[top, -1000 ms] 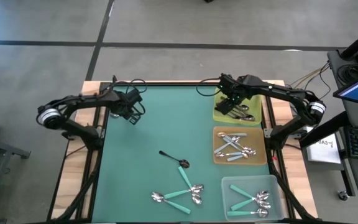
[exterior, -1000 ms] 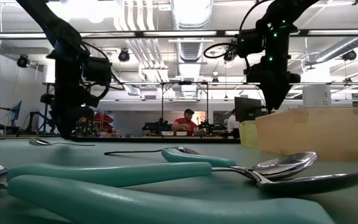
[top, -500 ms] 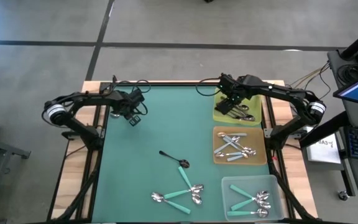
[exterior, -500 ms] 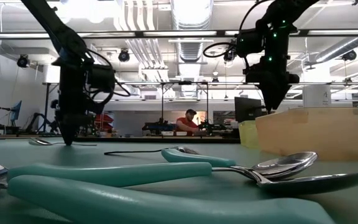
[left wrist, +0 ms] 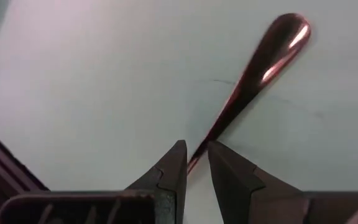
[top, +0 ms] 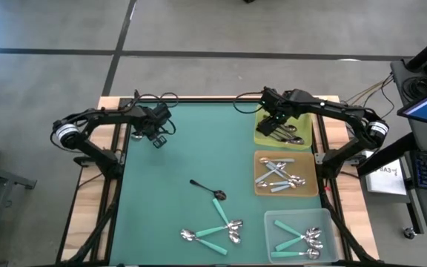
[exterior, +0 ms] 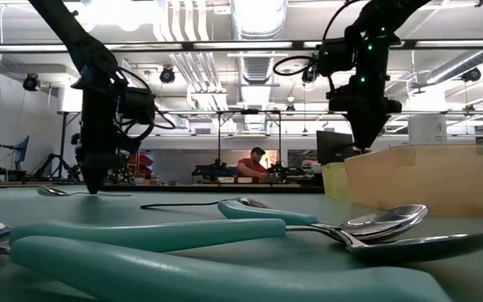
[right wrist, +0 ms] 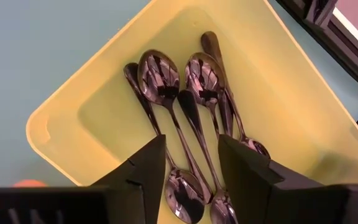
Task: Sort silverware by color (type)
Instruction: Put the black spoon into the yellow bin
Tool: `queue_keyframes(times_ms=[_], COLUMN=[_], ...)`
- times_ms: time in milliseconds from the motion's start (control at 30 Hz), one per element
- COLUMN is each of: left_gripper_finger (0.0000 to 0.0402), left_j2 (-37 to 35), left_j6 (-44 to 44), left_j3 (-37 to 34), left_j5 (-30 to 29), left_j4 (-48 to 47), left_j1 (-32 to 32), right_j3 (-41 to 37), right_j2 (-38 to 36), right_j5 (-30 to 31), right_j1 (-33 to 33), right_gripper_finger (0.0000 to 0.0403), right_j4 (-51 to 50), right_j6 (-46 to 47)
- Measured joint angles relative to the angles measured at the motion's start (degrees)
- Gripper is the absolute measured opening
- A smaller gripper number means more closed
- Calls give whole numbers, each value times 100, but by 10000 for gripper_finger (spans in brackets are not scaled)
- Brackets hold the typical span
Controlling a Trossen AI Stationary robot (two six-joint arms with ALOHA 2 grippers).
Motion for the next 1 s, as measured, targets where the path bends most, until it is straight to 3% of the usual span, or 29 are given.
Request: queue_keyframes(times_ms=[300, 500, 633, 867, 1000], left_gripper_finger=[53, 10, 5, 1, 1], left_j2=[467, 581, 597, 481, 411], left_j6=[381, 359, 279, -129, -606], left_j3=[119, 390, 610, 815, 909], left_j5=[305, 649, 880, 3300, 3733], left_j4=[-111, -366, -559, 171, 959], left_j1=[129, 144, 153, 116, 114], right_j3=[0, 0, 0, 0, -1], right_j2=[0, 0, 0, 0, 0], right_j5=[0, -1, -2, -7, -13], right_j1=[0, 0, 0, 0, 0], right_gripper_finger=[134, 130, 129, 117, 111], right_j4=[37, 166, 189, 189, 193], right_j6=[-2, -5, -9, 15, 272])
